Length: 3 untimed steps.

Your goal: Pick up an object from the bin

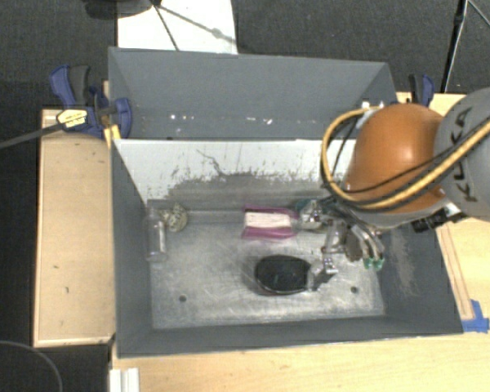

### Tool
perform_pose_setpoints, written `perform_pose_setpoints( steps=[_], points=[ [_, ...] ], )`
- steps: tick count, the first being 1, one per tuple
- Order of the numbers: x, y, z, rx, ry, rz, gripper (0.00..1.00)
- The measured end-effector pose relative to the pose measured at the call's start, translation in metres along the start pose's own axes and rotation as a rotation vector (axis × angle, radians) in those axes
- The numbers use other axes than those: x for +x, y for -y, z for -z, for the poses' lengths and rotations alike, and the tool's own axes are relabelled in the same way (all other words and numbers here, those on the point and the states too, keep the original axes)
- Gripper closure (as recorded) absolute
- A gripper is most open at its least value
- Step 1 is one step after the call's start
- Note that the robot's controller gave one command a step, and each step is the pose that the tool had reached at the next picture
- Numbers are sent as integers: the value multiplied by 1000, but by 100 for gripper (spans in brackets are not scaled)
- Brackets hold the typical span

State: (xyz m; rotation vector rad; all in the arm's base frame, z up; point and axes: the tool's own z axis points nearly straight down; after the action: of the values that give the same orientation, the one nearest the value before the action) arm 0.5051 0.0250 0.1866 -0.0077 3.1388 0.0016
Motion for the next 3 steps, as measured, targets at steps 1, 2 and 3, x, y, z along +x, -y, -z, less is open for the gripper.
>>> perform_pose_setpoints(
  steps=[1, 2, 3],
  points=[
    [9, -38, -110, -1, -5, 182, 0],
    [-7, 13, -114, -2, 10, 148, 0],
    [-8, 11, -113, -1, 12, 150, 100]
  ],
)
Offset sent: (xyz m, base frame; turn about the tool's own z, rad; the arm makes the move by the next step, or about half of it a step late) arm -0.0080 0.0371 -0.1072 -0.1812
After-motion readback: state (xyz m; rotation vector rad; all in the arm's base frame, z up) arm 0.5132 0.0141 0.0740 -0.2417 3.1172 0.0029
